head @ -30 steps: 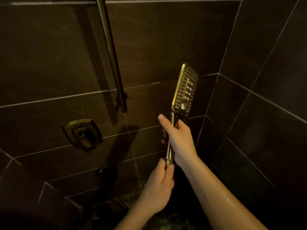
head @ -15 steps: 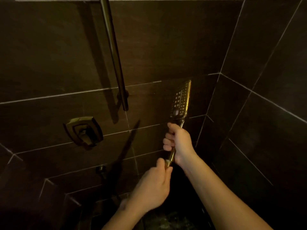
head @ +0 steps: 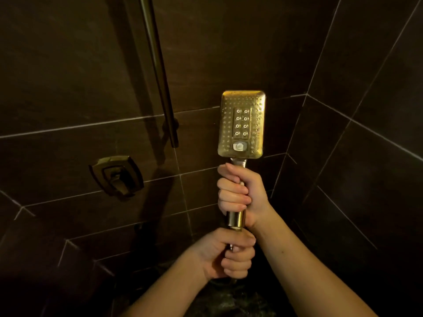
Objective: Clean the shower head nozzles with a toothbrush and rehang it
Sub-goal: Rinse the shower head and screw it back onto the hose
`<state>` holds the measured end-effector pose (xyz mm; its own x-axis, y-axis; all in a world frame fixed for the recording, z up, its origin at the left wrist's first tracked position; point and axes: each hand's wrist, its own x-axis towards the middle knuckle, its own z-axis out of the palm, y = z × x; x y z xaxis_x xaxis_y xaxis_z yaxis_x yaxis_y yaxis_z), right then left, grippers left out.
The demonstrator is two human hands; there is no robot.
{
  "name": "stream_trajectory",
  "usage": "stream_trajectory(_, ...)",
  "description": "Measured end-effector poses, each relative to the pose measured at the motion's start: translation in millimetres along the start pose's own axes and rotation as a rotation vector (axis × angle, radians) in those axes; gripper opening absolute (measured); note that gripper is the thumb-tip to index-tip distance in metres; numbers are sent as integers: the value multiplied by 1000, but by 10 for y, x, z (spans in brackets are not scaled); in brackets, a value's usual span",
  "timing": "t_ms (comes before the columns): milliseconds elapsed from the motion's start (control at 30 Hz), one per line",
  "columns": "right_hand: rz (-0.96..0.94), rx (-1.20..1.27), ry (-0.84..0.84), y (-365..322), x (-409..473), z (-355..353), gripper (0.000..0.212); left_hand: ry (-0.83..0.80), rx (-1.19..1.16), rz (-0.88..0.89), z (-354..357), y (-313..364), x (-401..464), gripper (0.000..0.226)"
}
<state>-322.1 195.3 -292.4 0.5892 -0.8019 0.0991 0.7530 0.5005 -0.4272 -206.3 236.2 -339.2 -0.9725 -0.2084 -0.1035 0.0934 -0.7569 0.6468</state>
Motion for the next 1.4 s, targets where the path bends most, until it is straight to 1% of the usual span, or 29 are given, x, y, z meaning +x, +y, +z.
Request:
stream_trajectory(67,-5,67,-98,28,-19,16,34,-70,-75,14,4,-29,42,37)
stream_trajectory(100,-7,99,-133,27,-29,-6,33,-65,-83,4,6,-39,52,41)
stream_trajectory(167,7,101,-153,0,-64,-57,33,52,7,-47,28,-42,59,49)
stream_trajectory(200,13,61,-123,-24,-83,-67,34,165,95,-68,48,-37,67,50)
stream_trajectory(233,10,0,-59,-45,-97,-73,35,325,196,-78,49,-39,78,49)
stream_trajectory(267,-21,-87,49,-41,-98,-68,36,512,302,-77,42,-31,89,46)
stream_trajectory(333,-189,-338,397,31,-68,-40,35,902,533,-22,-7,-26,109,31)
stream_trajectory(367,-304,-470,563,75,-47,-34,31,1040,667,3,-29,-32,124,21)
stream_trajectory(400,-395,-557,664,110,-29,-26,27,1116,731,12,-48,-36,140,11)
stream_trajectory(433,-439,-583,696,127,-24,-26,25,1120,723,25,-42,-33,138,7)
stream_trajectory(467,-443,-572,672,121,-22,-29,26,1049,647,34,-37,-14,120,5)
stream_trajectory(500,-415,-540,609,97,-26,-30,29,927,547,25,-49,18,90,1)
stream_trajectory(600,-265,-366,356,32,-68,-16,37,570,396,-47,-71,127,-71,14)
stream_trajectory(700,-114,-193,124,60,-43,2,37,325,323,-21,-154,126,-110,27)
stream_trajectory(767,-50,-126,14,73,-30,-8,38,140,231,-34,-162,104,-100,30)
stream_trajectory(800,-37,-104,-22,71,-31,-8,38,84,190,-40,-137,95,-93,32)
stream_trajectory(833,-38,-96,-27,62,-32,1,37,87,163,-52,-100,103,-90,37)
stream_trajectory(867,-61,-114,11,50,-33,14,37,180,194,-63,-82,107,-74,41)
stream_trajectory(900,-116,-164,97,42,-31,34,37,357,288,-67,-71,102,-49,42)
stream_trajectory(933,-198,-237,225,46,-24,52,37,597,444,-61,-49,104,-19,39)
stream_trajectory(967,-292,-313,366,58,-16,61,38,843,633,-27,-21,105,2,30)
stream_trajectory(1000,-383,-374,491,75,-11,66,39,1031,829,16,-18,92,13,22)
stream_trajectory(1033,-448,-405,574,95,-8,71,39,1141,965,57,-5,77,23,18)
stream_trajectory(1067,-484,-418,605,109,-4,74,39,1167,1016,98,-2,57,33,18)
stream_trajectory(1100,-495,-424,591,112,-4,80,39,1124,997,120,7,50,27,17)
stream_trajectory(1133,-485,-424,552,104,-7,83,39,1043,920,120,10,62,8,14)
stream_trajectory(1233,-361,-306,346,59,-47,70,38,755,613,52,69,169,-140,5)
stream_trajectory(1333,-174,-80,44,39,-63,65,36,457,386,-63,87,196,-244,20)
stream_trajectory(1400,-96,9,-102,32,-61,79,33,221,221,-86,89,145,-232,28)
